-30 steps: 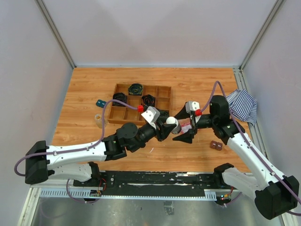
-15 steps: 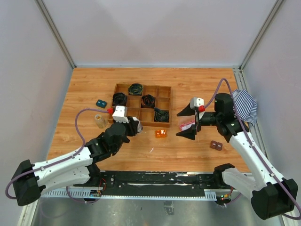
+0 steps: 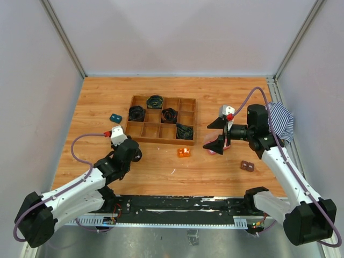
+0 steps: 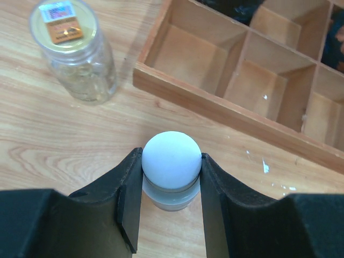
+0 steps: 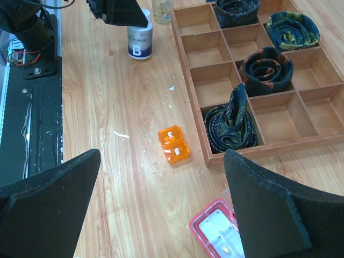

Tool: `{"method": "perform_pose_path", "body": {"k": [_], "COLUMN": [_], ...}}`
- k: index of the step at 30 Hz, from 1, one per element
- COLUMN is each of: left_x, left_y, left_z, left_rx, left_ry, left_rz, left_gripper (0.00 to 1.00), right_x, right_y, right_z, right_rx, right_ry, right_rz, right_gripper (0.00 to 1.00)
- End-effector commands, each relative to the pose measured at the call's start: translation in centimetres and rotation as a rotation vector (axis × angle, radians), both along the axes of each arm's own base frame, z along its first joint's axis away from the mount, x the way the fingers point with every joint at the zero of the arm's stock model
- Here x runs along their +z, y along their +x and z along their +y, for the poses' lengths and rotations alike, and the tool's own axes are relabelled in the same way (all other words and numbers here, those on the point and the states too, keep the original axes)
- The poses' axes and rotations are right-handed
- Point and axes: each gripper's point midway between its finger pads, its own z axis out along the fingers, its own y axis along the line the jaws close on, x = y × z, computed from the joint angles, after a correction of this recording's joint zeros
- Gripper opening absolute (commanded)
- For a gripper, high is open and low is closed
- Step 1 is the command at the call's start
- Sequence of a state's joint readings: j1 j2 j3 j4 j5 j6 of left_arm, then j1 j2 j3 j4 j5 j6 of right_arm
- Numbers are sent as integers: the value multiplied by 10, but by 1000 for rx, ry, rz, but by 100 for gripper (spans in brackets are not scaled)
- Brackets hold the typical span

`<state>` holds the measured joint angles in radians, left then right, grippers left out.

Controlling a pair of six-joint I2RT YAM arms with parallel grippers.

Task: Sort the pills into containers
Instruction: Place the pill bottle at the center of the board.

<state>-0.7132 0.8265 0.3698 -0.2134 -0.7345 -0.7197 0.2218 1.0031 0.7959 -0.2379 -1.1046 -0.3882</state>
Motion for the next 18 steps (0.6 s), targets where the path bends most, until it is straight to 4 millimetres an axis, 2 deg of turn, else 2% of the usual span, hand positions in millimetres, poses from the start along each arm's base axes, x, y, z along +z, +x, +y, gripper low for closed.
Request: {"method": "perform_pose_path", "body": {"k": [1, 2, 3, 5, 7, 10, 13, 15, 18], "left_x": [1, 1, 1, 5, 17, 39, 63, 89, 138], "left_y": [4, 5, 5, 7, 9, 10, 5, -3, -25], "left_z": [21, 23, 22, 19, 14, 0, -20, -41, -88], "left_rx": [120, 127, 120, 106, 83, 16, -115, -261, -590], "left_ry": [18, 28, 38, 41, 22, -33, -102, -171, -307], "left_rz": [-8, -5, 3, 9, -2, -30, -53, -109, -280], "left_gripper": [5, 18, 35, 65, 80, 89, 89, 89, 89], "right_x": [13, 13, 14, 15, 14, 15, 16, 17, 14], "right_y": [12, 13, 14, 17, 21, 27, 34, 42, 52], "right_z": [-7, -8, -9, -12, -17, -23, -32, -42, -59], "right_rx": [-44, -50, -55, -70, -92, -124, -170, -220, -296], "right_ry": [4, 5, 5, 7, 7, 19, 38, 72, 134], "right_rz": [-16, -15, -16, -13, -2, 19, 48, 92, 208], "right_gripper": [98, 98, 98, 98, 98, 98, 98, 98, 98]}}
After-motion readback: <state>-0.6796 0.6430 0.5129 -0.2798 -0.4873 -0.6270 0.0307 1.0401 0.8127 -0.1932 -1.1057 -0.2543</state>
